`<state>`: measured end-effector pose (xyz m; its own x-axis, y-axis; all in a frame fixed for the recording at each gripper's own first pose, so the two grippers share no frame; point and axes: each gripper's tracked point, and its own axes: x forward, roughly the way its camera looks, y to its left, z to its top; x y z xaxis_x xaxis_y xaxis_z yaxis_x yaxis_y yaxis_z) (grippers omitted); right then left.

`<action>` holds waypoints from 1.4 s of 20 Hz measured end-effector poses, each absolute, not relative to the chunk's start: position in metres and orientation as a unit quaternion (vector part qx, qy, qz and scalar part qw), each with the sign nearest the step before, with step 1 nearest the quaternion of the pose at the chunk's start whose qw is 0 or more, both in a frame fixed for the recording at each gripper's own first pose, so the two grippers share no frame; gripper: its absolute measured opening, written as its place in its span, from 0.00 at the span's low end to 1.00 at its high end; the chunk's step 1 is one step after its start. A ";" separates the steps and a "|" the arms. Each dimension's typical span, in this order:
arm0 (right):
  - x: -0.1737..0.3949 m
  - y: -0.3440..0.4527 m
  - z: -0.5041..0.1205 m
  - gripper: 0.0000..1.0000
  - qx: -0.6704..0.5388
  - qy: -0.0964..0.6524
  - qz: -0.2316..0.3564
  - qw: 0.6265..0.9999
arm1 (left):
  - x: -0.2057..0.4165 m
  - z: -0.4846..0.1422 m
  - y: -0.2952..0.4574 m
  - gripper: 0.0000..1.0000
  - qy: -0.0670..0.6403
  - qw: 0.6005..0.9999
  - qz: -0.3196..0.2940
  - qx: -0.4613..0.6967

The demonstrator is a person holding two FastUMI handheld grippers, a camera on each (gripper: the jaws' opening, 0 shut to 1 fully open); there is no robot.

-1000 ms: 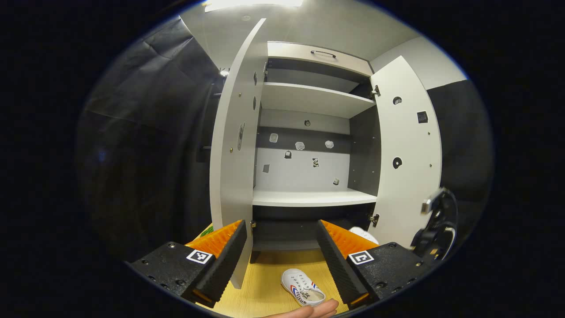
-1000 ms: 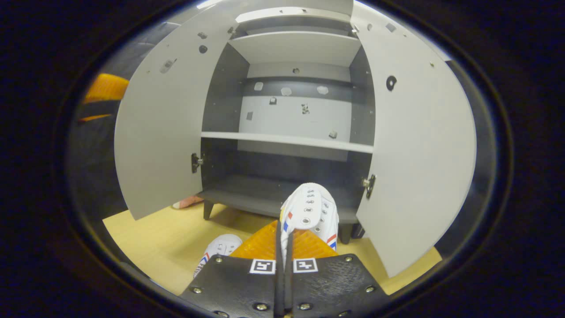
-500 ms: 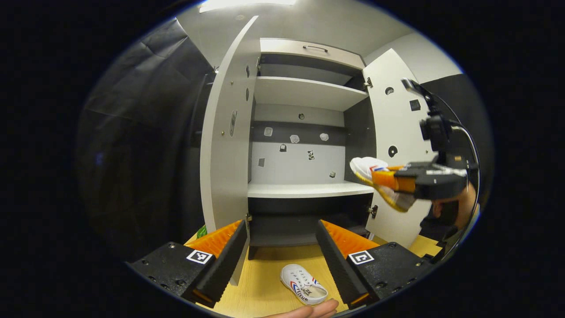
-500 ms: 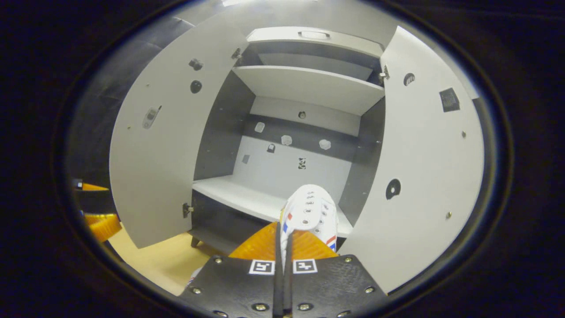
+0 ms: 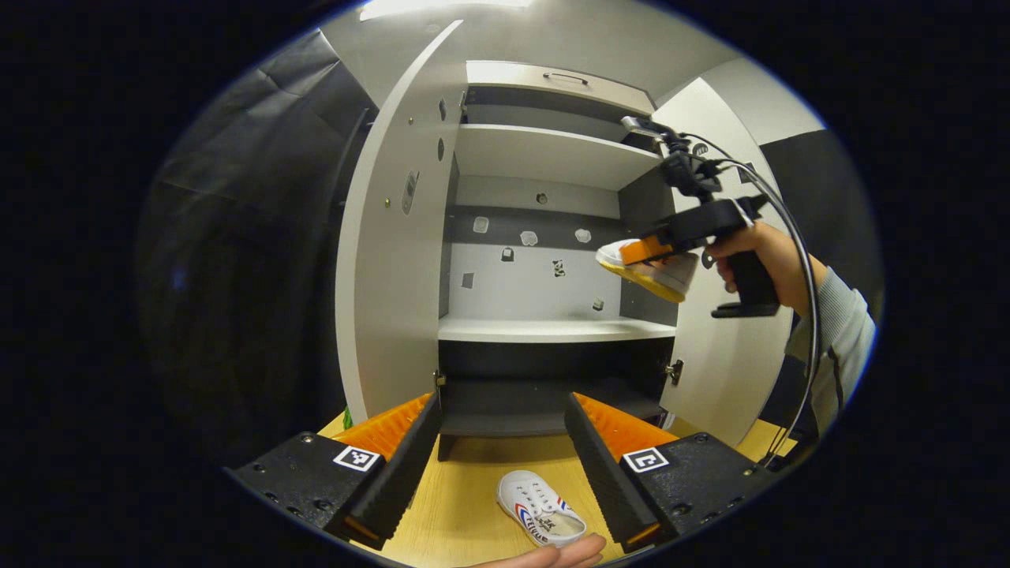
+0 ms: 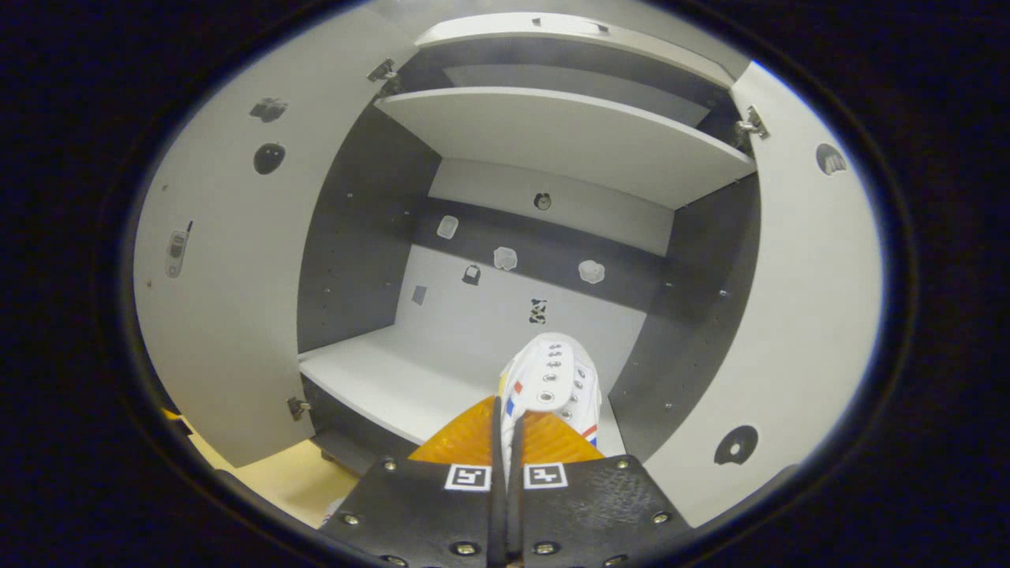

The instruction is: Grab one shoe with the right hand and put it into the shoe cabinet, grab the other shoe with the left hand and put it into the shoe cabinet; then close the right door with the right hand and the left door with the left hand.

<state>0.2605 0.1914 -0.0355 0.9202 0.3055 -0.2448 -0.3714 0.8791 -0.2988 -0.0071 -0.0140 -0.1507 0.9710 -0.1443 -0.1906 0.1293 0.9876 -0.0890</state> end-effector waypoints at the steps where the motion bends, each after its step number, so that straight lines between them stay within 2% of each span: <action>1: 0.276 0.193 -0.042 0.01 -0.178 0.107 0.174 0.963 | -0.007 -0.153 -0.013 0.96 0.101 0.992 -0.068 -0.038; 5: 0.342 0.191 -0.071 0.01 -0.195 0.142 0.158 0.958 | 0.001 -0.155 -0.004 0.96 0.098 0.993 -0.060 -0.034; 10: 0.408 0.165 -0.104 0.02 -0.224 0.172 0.111 0.953 | 0.011 -0.141 0.007 0.96 0.078 0.996 -0.050 -0.019; 11: 0.415 0.161 -0.109 0.05 -0.221 0.179 0.109 0.952 | 0.012 -0.137 0.009 0.92 0.074 0.996 -0.048 -0.015; 12: 0.420 0.158 -0.111 0.05 -0.220 0.179 0.107 0.953 | 0.014 -0.133 0.011 0.96 0.070 0.996 -0.045 -0.013; 14: 0.428 0.157 -0.118 0.08 -0.204 0.185 0.112 0.955 | 0.014 -0.128 0.013 0.96 0.064 0.997 -0.043 -0.012; 15: 0.429 0.157 -0.122 0.08 -0.197 0.189 0.115 0.955 | 0.013 -0.126 0.013 0.92 0.061 0.997 -0.043 -0.013; 16: 0.428 0.159 -0.125 0.08 -0.193 0.194 0.120 0.954 | 0.014 -0.126 0.013 0.96 0.060 0.997 -0.043 -0.016; 19: 0.427 0.159 -0.147 0.12 -0.174 0.217 0.119 0.953 | 0.012 -0.130 0.008 0.96 0.077 0.995 -0.052 -0.031; 20: 0.424 0.160 -0.149 0.17 -0.159 0.220 0.119 0.955 | 0.012 -0.130 0.005 0.96 0.079 0.995 -0.054 -0.033; 21: 0.423 0.158 -0.139 0.30 -0.151 0.205 0.112 0.961 | 0.011 -0.128 0.006 0.96 0.079 0.995 -0.051 -0.031; 23: 0.417 0.162 -0.115 0.92 -0.112 0.176 0.111 0.972 | 0.009 -0.125 0.009 0.96 0.078 0.996 -0.044 -0.025; 24: 0.409 0.162 -0.109 0.96 -0.091 0.177 0.113 0.973 | 0.008 -0.123 0.009 0.96 0.076 0.996 -0.042 -0.025; 25: 0.398 0.162 -0.105 0.96 -0.073 0.178 0.118 0.974 | 0.007 -0.119 0.009 0.92 0.075 0.996 -0.040 -0.026; 26: 0.389 0.163 -0.100 0.95 -0.062 0.178 0.120 0.975 | 0.005 -0.116 0.010 0.96 0.073 0.996 -0.040 -0.028; 28: 0.366 0.164 -0.088 0.98 -0.048 0.173 0.130 0.975 | 0.000 -0.109 0.013 0.96 0.069 0.997 -0.035 -0.029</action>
<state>0.3659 0.1643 -0.0884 0.9067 0.2368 -0.3491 -0.2701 0.9616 -0.0493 0.0003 0.0129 -0.1089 0.9881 -0.0735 -0.1348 0.0656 0.9959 -0.0620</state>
